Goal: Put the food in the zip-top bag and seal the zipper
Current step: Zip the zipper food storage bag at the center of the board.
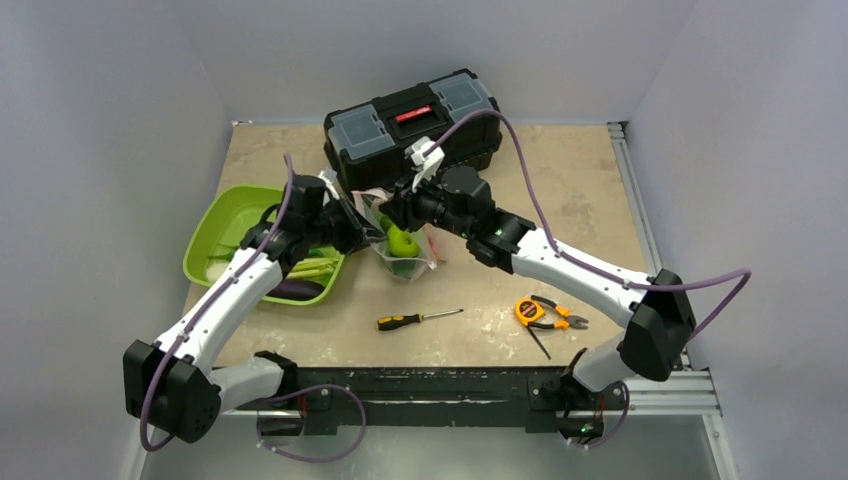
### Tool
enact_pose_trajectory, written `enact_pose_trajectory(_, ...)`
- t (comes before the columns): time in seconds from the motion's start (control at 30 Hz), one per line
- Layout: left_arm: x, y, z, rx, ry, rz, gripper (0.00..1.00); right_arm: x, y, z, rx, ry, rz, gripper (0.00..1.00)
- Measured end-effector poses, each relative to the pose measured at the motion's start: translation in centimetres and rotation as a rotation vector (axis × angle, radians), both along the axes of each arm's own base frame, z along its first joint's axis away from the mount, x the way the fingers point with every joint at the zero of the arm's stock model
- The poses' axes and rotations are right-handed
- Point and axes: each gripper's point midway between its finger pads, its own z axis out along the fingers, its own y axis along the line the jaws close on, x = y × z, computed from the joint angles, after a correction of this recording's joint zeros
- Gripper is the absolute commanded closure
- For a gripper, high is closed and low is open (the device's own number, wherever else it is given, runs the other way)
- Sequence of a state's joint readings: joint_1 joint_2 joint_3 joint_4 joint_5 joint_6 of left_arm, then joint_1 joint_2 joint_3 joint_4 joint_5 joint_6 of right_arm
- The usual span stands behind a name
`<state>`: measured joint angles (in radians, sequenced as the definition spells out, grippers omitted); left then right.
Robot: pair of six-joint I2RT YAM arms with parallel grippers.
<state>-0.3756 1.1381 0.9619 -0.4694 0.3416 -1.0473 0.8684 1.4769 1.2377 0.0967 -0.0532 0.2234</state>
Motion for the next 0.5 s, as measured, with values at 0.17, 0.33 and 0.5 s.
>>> enact_pose_trajectory(0.17,0.0,-0.4,0.0,-0.029,0.025,0.001,1.0,-0.8,0.2,-1.3,-0.044,0.034,0.042,0.36)
enact_pose_trajectory(0.33,0.4,-0.5,1.4,-0.041,-0.005,0.002,1.0,-1.4,-1.0,-0.7,-0.074,0.013,0.037,0.13)
enact_pose_trajectory(0.5,0.6,-0.5,2.3,-0.037,-0.034,-0.005,1.0,-3.5,-4.5,0.3,-0.108,-0.065,0.034,0.11)
